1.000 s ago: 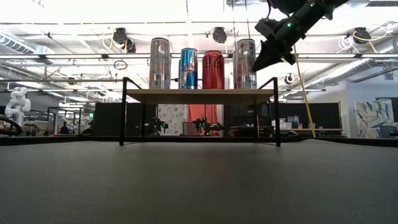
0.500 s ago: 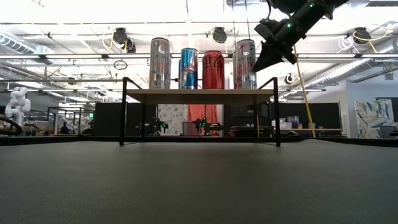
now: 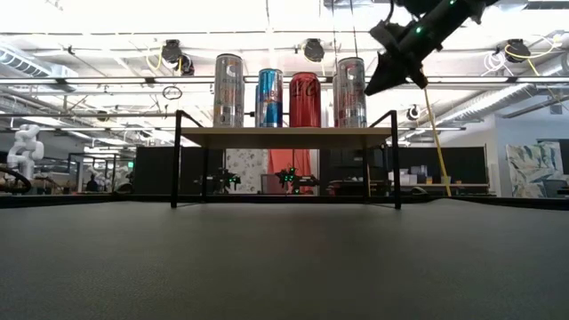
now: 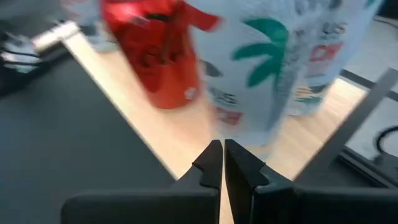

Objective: Place canned beverage on shelf
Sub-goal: Return to Home Position

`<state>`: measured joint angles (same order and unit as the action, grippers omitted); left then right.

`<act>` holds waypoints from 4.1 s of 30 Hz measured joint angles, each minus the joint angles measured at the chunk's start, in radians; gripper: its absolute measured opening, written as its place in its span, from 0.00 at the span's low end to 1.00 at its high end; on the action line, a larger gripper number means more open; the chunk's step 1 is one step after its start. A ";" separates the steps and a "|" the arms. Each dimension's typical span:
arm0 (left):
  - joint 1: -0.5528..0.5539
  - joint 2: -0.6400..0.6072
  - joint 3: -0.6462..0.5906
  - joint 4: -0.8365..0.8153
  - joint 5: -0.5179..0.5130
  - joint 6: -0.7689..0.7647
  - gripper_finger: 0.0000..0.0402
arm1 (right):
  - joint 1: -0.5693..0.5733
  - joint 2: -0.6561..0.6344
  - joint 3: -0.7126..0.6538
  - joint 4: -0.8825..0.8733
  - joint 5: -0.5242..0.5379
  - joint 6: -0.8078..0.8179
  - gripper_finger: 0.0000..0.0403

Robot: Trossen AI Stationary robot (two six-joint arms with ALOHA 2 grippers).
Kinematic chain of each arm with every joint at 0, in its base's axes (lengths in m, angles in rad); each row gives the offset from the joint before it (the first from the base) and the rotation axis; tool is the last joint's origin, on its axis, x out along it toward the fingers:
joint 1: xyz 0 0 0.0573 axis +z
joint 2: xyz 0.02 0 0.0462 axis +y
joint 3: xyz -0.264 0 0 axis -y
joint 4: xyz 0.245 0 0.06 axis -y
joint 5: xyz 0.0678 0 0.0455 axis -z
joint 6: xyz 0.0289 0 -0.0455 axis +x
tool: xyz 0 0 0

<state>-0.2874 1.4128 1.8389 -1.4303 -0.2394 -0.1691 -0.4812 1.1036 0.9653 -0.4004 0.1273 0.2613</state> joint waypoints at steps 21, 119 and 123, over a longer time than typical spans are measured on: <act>-0.014 -0.003 0.000 -0.010 -0.014 0.021 0.86 | 0.053 -0.151 0.000 -0.157 -0.036 0.098 0.00; -0.571 -0.838 -1.833 1.668 -0.303 -0.052 0.86 | 0.125 -1.089 -0.922 0.435 -0.757 -0.206 0.00; -0.571 -0.838 -1.833 1.673 -0.177 -0.020 0.86 | 0.125 -1.089 -0.922 0.434 -0.757 -0.177 0.00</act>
<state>-0.8589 0.5751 0.0063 0.2427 -0.4160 -0.1891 -0.3561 0.0143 0.0429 0.0338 -0.6292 0.0845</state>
